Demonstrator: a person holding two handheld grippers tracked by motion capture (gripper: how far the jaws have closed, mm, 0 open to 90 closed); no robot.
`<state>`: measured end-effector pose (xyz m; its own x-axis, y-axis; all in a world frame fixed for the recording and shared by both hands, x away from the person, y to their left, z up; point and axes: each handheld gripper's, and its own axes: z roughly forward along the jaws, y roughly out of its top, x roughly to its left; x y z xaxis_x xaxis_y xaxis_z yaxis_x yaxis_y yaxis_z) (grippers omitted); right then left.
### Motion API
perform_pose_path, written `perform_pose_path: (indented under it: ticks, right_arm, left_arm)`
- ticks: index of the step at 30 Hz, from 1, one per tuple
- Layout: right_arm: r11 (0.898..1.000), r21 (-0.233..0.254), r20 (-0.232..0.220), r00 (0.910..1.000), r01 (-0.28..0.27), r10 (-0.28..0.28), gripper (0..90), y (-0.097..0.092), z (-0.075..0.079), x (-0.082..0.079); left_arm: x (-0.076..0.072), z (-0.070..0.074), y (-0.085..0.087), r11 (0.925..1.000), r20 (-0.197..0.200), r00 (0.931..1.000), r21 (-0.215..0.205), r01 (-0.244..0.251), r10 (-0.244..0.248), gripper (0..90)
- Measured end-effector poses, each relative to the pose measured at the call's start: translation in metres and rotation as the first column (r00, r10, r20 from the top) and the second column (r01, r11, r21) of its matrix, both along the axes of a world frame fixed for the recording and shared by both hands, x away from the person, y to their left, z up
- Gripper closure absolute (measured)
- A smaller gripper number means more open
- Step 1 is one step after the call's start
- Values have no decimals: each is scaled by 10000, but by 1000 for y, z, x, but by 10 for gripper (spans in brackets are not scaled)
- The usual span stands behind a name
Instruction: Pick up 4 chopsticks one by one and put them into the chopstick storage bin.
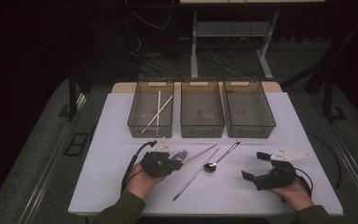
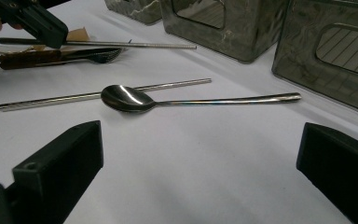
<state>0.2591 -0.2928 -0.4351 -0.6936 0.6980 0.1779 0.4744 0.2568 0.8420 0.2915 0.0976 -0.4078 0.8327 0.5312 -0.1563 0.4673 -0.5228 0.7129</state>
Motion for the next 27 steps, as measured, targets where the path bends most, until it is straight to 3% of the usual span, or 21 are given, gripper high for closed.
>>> perform_pose_path:
  ticks: [13, 20, 27]
  right_arm:
    - [10000, -25, 5, 10000, 23, -23, 7, 0, -1, 1]
    - [9999, 7, -48, 9999, 109, -109, 7, -1, -1, 1]
    - [9999, -15, 1, 9999, 108, -108, 7, -1, -1, 1]
  left_arm:
    - [9, 21, 17, 9989, 323, 9995, -470, 87, -72, 850]
    - [17, 27, 27, 9962, 308, 9995, -872, 0, 27, 849]
    - [27, 33, 31, 9952, 371, 9993, -977, -47, 83, 849]
